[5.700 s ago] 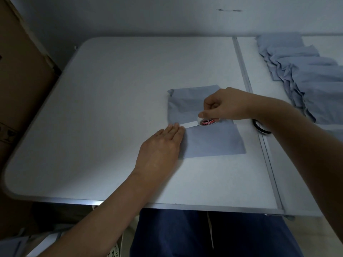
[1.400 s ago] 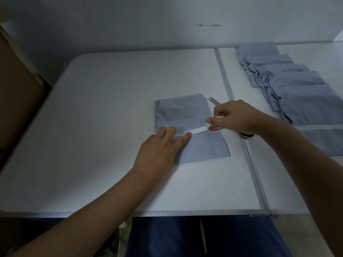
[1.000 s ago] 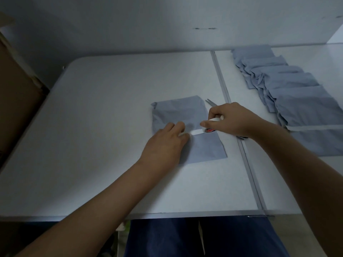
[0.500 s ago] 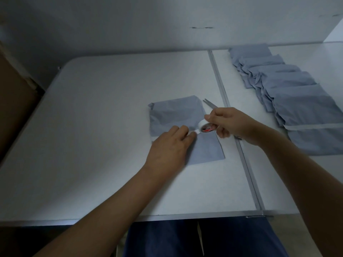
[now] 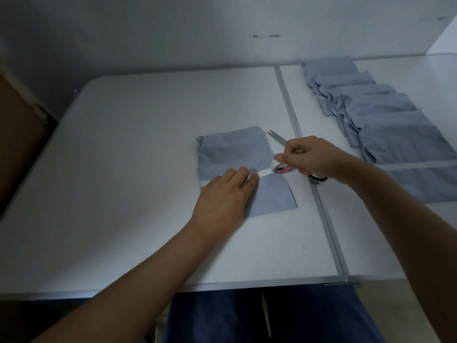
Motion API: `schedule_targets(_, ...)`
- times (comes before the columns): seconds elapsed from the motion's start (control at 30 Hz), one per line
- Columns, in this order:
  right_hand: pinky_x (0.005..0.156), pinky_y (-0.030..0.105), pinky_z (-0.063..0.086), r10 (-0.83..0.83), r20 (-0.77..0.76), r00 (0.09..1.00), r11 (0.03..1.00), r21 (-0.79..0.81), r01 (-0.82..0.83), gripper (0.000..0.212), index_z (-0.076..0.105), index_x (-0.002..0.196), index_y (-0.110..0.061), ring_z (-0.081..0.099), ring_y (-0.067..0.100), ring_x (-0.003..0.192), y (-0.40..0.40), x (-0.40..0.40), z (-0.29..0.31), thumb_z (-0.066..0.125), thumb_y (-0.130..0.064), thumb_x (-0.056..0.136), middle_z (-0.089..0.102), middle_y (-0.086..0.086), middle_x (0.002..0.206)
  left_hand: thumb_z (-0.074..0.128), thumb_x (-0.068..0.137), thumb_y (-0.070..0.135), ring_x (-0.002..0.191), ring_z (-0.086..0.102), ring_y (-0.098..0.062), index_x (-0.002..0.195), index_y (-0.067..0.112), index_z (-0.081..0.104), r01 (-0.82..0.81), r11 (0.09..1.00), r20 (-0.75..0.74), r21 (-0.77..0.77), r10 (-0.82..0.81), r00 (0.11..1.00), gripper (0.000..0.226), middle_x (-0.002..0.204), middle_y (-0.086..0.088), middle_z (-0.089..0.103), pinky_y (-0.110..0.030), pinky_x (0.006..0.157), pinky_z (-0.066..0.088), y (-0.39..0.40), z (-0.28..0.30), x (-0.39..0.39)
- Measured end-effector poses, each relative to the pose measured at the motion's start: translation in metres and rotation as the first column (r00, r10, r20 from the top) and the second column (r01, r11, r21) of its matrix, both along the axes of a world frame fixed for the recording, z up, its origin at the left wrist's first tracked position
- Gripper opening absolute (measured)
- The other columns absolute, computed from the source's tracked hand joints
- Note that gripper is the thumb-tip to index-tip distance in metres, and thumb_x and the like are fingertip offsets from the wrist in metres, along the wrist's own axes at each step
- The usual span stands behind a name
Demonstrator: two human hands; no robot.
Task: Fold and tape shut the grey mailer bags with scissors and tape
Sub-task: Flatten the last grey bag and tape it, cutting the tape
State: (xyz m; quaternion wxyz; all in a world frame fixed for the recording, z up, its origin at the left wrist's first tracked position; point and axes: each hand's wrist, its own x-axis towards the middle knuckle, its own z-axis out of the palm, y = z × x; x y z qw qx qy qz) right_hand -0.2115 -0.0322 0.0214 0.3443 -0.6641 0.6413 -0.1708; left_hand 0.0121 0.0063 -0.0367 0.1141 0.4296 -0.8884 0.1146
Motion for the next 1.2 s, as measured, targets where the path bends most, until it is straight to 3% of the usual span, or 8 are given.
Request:
schedule_targets(0.23, 0.06, 0.028, 0.035, 0.046, -0.189, 0.981, 0.995, -0.081, -0.062, 0.033, 0.058, 0.072, -0.016, 0.047, 0.012, 0.062, -0.001, -0.002, 0.001, 0.066, -0.045, 0.084, 0.054, -0.002, 0.064, 0.06, 0.079, 0.016, 0.08, 0.051, -0.02, 0.122, 0.016, 0.06, -0.006, 1.0, 0.024, 0.017, 0.005, 1.0, 0.044, 0.101, -0.001, 0.056, -0.028, 0.057, 0.028, -0.001, 0.0, 0.0)
schedule_targets(0.4, 0.057, 0.027, 0.038, 0.065, -0.209, 0.976, 0.992, -0.089, -0.085, 0.032, 0.061, 0.076, -0.017, 0.052, 0.01, 0.057, 0.0, -0.002, 0.004, 0.062, -0.048, 0.087, 0.058, -0.001, 0.063, 0.041, 0.075, 0.016, 0.079, 0.048, -0.019, 0.122, 0.016, 0.059, -0.007, 0.999, 0.059, 0.048, 0.004, 0.998, 0.05, 0.102, 0.002, 0.055, -0.028, 0.059, 0.025, -0.001, 0.005, -0.002)
schedule_targets(0.5, 0.048, 0.022, 0.04, 0.078, -0.111, 0.991, 0.997, 0.01, -0.078, 0.036, 0.062, 0.078, -0.017, 0.052, 0.007, 0.043, 0.005, 0.0, 0.004, 0.052, -0.047, 0.094, 0.063, 0.0, 0.058, 0.057, 0.073, 0.012, 0.077, 0.047, -0.019, 0.121, 0.015, 0.06, 0.029, 0.999, 0.055, 0.044, -0.032, 0.998, 0.049, 0.101, 0.003, 0.055, -0.029, 0.058, 0.024, -0.002, 0.006, -0.004)
schedule_targets(0.6, 0.042, 0.016, 0.038, 0.009, 0.046, 0.999, 0.998, 0.058, -0.011, 0.038, 0.064, 0.08, -0.015, 0.06, 0.012, 0.054, 0.008, 0.001, -0.002, 0.049, -0.046, 0.096, 0.07, -0.001, 0.076, 0.064, 0.069, 0.012, 0.074, 0.048, -0.018, 0.123, 0.015, 0.061, 0.051, 0.998, 0.073, 0.034, -0.053, 0.996, 0.054, 0.097, 0.004, 0.055, -0.029, 0.056, 0.023, -0.002, 0.009, -0.005)
schedule_targets(0.73, 0.053, 0.028, 0.039, -0.039, 0.131, 0.991, 0.999, 0.042, 0.033, 0.039, 0.059, 0.069, -0.014, 0.054, 0.017, 0.053, 0.008, -0.001, -0.008, 0.057, -0.045, 0.092, 0.063, 0.008, 0.06, 0.063, 0.068, 0.017, 0.076, 0.048, -0.018, 0.128, 0.017, 0.059, 0.065, 0.998, 0.113, 0.02, -0.066, 0.991, 0.06, 0.098, 0.004, 0.055, -0.028, 0.057, 0.023, -0.004, 0.011, -0.005)
schedule_targets(0.87, 0.056, 0.031, 0.038, -0.082, 0.257, 0.963, 0.993, 0.1, 0.058, 0.035, 0.059, 0.069, -0.011, 0.049, 0.014, 0.05, 0.007, -0.008, -0.009, 0.06, -0.036, 0.093, 0.057, -0.003, 0.054, 0.066, 0.068, 0.019, 0.078, 0.049, -0.019, 0.129, 0.018, 0.058, 0.061, 0.998, 0.148, 0.03, -0.064, 0.987, 0.062, 0.101, 0.003, 0.055, -0.028, 0.058, 0.025, -0.004, 0.011, -0.006)
schedule_targets(1.0, 0.045, 0.022, 0.031, -0.052, 0.181, 0.982, 0.995, 0.09, 0.036, 0.037, 0.054, 0.062, -0.014, 0.038, 0.009, 0.04, 0.005, -0.009, -0.003, 0.062, -0.034, 0.092, 0.047, -0.004, 0.046, 0.066, 0.069, 0.02, 0.08, 0.049, -0.018, 0.13, 0.02, 0.058, 0.051, 0.998, 0.167, 0.042, -0.058, 0.984, 0.061, 0.104, 0.003, 0.055, -0.028, 0.059, 0.024, -0.004, 0.013, -0.005)
schedule_targets(1.2, 0.057, 0.026, 0.037, 0.011, -0.123, 0.992, 1.0, -0.025, -0.014, 0.035, 0.057, 0.062, -0.019, 0.048, 0.011, 0.057, 0.002, -0.009, 0.005, 0.063, -0.04, 0.089, 0.054, -0.001, 0.058, 0.047, 0.089, 0.02, 0.1, 0.045, -0.02, 0.148, 0.023, 0.031, 0.006, 0.99, 0.19, 0.14, -0.033, 0.981, 0.062, 0.127, 0.003, 0.044, -0.029, 0.069, 0.023, 0.001, 0.02, -0.008)
